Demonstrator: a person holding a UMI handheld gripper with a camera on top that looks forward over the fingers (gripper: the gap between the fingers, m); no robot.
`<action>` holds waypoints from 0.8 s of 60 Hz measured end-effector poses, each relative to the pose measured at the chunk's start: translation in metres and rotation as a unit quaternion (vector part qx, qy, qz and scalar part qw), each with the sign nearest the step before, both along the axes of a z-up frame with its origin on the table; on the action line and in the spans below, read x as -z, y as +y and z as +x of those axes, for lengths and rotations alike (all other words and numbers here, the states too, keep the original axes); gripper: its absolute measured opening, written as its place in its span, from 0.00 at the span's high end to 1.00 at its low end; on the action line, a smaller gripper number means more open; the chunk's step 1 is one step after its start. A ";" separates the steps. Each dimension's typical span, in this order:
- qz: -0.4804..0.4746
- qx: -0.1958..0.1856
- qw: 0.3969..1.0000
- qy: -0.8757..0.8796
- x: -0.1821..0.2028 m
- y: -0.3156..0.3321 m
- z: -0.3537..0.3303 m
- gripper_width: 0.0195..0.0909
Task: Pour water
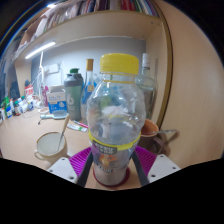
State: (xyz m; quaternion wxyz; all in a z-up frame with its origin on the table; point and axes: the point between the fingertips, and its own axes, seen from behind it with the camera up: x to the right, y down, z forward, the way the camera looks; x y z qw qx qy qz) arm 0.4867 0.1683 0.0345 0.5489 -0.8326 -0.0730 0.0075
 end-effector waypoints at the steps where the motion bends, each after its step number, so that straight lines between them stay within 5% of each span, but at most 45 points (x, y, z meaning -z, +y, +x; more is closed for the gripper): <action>1: -0.007 0.003 1.000 0.000 0.001 -0.003 0.002 0.13; 19: -0.054 0.056 0.997 0.028 -0.019 -0.113 -0.001 0.09; 48: -0.038 0.125 0.990 0.046 -0.156 -0.335 -0.060 0.10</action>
